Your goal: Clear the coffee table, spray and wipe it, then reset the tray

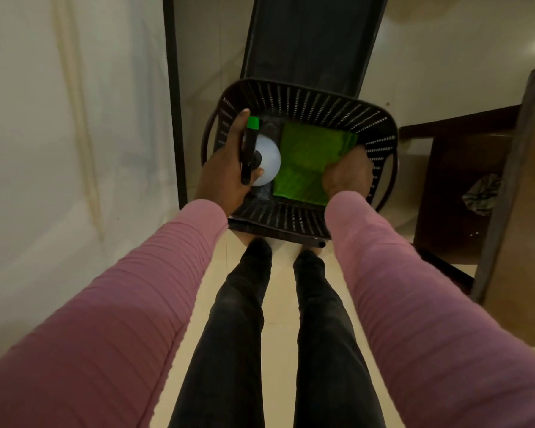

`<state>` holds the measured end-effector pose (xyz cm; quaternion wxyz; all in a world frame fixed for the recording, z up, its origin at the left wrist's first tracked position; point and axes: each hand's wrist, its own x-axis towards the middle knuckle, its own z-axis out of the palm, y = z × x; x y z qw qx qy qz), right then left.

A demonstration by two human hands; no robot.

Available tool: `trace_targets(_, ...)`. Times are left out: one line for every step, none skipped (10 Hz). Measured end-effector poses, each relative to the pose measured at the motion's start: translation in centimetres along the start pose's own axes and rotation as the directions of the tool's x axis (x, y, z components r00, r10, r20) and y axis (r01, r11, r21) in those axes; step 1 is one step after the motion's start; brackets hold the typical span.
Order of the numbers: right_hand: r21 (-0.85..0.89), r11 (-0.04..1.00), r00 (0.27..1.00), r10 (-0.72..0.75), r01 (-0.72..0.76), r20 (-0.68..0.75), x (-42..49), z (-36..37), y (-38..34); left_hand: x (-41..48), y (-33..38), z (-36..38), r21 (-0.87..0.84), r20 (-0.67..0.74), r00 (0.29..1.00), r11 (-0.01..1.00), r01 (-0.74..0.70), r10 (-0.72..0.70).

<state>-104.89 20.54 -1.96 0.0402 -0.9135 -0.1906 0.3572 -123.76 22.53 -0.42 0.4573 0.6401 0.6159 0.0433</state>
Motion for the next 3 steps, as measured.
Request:
trace_targets(0.028, 0.994, 0.994, -0.104, 0.103, 0.032, -2.2, -1.0, 0.8, -1.3, 1.2, -1.2, 0.052, -0.023, 0.998, 0.997, 0.053, -0.052)
trace_targets(-0.082, 0.93, 0.932, -0.353, 0.359, 0.077, -4.6, -2.8, 2.3, -3.7, 2.6, -2.3, 0.036, -0.048, 0.994, 0.994, 0.099, -0.097)
trace_targets(-0.263, 0.757, 0.799, -0.587, 0.599, 0.131, -7.5, -5.1, 4.2, -6.5, 4.5, -2.0, -0.004, -0.135, 0.977, 0.986, 0.167, -0.166)
